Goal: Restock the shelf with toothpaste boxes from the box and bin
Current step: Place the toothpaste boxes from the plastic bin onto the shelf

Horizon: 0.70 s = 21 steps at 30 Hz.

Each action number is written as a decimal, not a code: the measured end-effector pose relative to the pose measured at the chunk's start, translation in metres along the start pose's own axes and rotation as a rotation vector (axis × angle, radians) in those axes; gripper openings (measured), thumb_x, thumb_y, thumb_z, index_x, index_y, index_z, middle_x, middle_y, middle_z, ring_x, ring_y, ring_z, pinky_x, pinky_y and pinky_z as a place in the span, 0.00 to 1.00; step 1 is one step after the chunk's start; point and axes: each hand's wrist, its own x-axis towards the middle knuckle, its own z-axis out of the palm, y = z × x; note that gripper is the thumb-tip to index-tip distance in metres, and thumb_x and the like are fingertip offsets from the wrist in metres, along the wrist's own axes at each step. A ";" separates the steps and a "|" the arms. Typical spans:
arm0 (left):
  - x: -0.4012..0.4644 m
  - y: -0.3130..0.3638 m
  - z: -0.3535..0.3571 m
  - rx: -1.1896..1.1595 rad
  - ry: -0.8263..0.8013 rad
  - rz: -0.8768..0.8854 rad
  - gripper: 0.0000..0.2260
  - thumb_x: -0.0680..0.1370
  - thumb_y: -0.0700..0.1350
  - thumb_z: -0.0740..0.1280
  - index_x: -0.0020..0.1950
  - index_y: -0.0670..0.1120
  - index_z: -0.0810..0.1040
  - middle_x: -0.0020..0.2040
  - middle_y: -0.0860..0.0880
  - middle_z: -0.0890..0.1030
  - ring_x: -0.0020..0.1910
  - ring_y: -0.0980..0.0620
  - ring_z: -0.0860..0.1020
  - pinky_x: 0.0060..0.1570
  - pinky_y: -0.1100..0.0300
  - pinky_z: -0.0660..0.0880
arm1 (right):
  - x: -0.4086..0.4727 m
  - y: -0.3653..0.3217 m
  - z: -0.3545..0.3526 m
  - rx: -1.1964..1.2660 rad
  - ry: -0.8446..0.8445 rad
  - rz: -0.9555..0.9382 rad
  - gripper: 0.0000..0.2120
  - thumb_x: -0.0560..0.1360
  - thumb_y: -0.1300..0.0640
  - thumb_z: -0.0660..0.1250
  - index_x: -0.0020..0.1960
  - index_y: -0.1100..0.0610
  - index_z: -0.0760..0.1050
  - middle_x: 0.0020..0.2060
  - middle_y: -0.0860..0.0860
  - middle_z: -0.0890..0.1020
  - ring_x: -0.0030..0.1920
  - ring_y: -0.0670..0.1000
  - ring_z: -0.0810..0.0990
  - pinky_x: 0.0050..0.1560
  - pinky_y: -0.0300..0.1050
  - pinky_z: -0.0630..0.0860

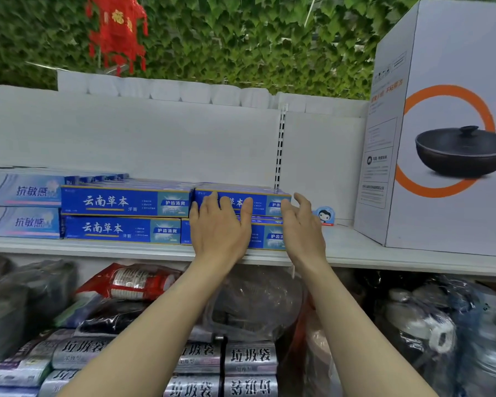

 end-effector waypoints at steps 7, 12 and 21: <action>-0.004 0.003 -0.011 -0.084 -0.006 -0.016 0.34 0.81 0.64 0.44 0.68 0.42 0.73 0.72 0.42 0.73 0.74 0.42 0.66 0.77 0.46 0.54 | -0.005 -0.003 -0.003 0.040 0.036 -0.051 0.23 0.83 0.42 0.53 0.76 0.48 0.62 0.69 0.47 0.74 0.73 0.46 0.62 0.70 0.54 0.69; -0.017 0.008 -0.030 -0.248 0.067 -0.028 0.29 0.82 0.62 0.49 0.64 0.41 0.75 0.65 0.43 0.76 0.70 0.41 0.69 0.70 0.45 0.64 | -0.020 -0.014 -0.003 0.145 0.064 -0.119 0.29 0.77 0.38 0.52 0.76 0.47 0.64 0.72 0.50 0.70 0.70 0.42 0.62 0.68 0.47 0.69; -0.040 -0.012 -0.079 -0.602 0.083 -0.238 0.22 0.83 0.60 0.54 0.64 0.46 0.75 0.62 0.48 0.76 0.63 0.49 0.72 0.64 0.51 0.67 | -0.051 -0.043 0.018 0.322 -0.031 -0.149 0.22 0.82 0.44 0.58 0.73 0.50 0.68 0.70 0.49 0.72 0.70 0.48 0.68 0.70 0.51 0.68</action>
